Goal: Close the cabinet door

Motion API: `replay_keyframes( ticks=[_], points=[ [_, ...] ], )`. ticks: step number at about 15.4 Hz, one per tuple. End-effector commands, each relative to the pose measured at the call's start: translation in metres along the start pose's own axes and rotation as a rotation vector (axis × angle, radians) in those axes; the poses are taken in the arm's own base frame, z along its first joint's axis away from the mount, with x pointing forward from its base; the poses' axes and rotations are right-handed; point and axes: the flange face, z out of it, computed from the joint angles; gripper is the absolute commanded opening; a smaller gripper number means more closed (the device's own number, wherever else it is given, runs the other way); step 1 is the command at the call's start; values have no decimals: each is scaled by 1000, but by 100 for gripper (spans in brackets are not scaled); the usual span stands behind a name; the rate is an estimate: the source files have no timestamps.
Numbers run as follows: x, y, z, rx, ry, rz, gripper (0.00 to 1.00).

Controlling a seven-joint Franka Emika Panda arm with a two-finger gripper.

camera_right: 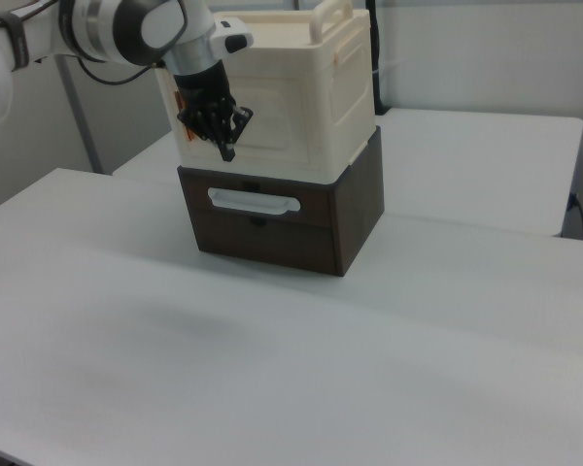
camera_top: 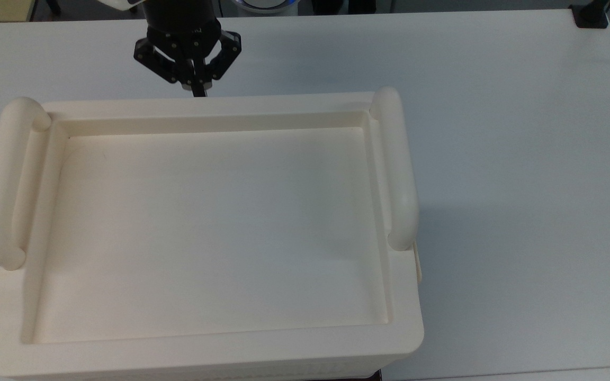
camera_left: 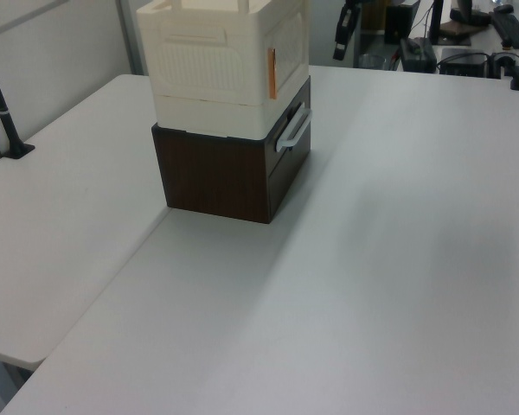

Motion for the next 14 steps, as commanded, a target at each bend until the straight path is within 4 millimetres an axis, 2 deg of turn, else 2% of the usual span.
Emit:
replay_keyframes(
  ticks=[1, 4, 6, 8, 9, 10, 11, 12, 14],
  points=[
    [-33, -10, -9, -48, -75, 93, 3],
    [-48, -36, -10, -79, -174, 115, 7],
    [-59, -49, -12, -79, -218, 118, 15],
    [-67, -55, -12, -76, -242, 109, 39],
    [-67, -60, -8, -76, -248, 99, 62],
    [-66, -60, -3, -76, -249, 97, 75],
    [-65, -61, 1, -76, -250, 95, 93],
    [-64, -59, 1, -77, -244, 91, 99],
    [-63, -56, 2, -77, -239, 89, 100]
  ],
)
